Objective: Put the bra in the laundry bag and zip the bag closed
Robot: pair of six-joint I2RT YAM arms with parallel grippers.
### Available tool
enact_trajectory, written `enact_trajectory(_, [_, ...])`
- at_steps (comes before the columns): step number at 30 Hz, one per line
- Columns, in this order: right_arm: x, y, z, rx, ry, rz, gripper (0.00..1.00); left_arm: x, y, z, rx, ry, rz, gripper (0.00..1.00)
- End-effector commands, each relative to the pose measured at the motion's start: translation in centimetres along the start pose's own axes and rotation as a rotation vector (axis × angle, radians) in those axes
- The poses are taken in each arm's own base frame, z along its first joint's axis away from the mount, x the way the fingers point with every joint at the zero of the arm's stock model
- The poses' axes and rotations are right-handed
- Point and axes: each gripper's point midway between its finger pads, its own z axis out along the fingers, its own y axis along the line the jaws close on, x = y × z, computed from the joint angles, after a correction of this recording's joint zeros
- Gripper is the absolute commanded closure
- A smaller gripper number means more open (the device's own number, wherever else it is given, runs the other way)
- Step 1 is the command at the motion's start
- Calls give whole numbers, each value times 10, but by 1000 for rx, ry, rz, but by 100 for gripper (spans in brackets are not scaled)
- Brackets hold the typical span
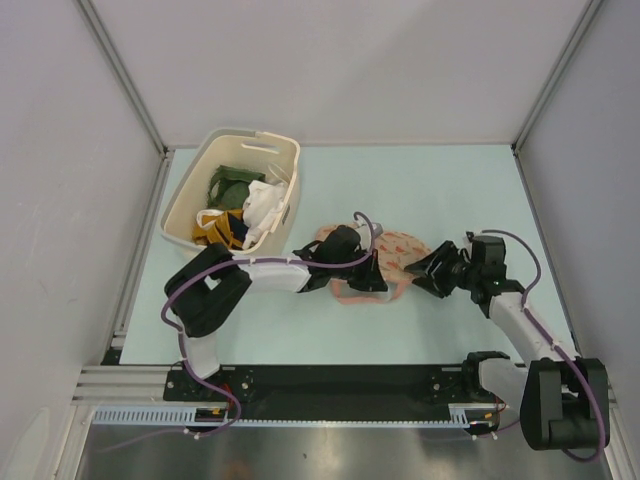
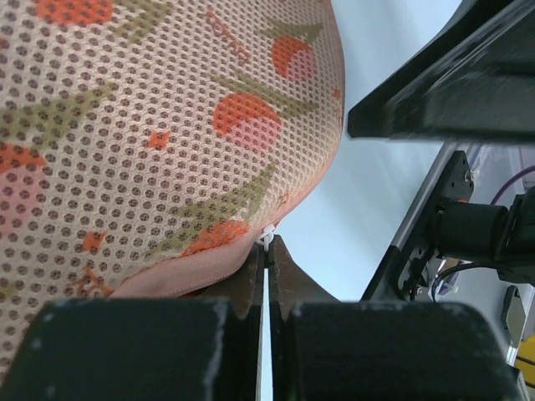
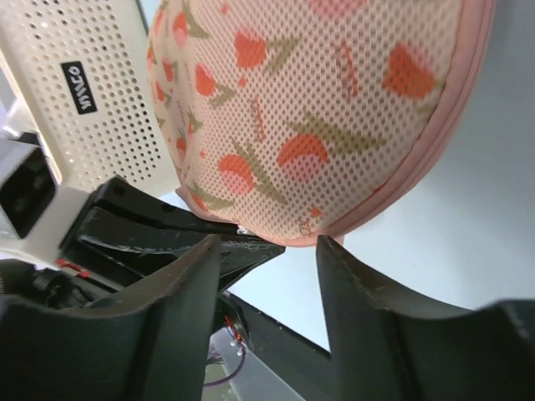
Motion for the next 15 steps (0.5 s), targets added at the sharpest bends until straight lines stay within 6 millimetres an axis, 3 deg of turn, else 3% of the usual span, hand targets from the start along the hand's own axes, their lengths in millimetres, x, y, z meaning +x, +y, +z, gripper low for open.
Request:
enact_trajectory(1, [5,-4,6,42,-19,82,49,-28,-25,2,51,-81,9,100])
enact_trajectory(2, [7,-4,7,44,-15,85,52,-28,-25,3,50,-79,9,100])
enact_trajectory(9, [15,-3,18,42,-2,110,52,-26,-34,6,62,-77,12,100])
enact_trajectory(15, [23,-9,7,81,-21,79,49,-24,-30,13,43,-63,10,100])
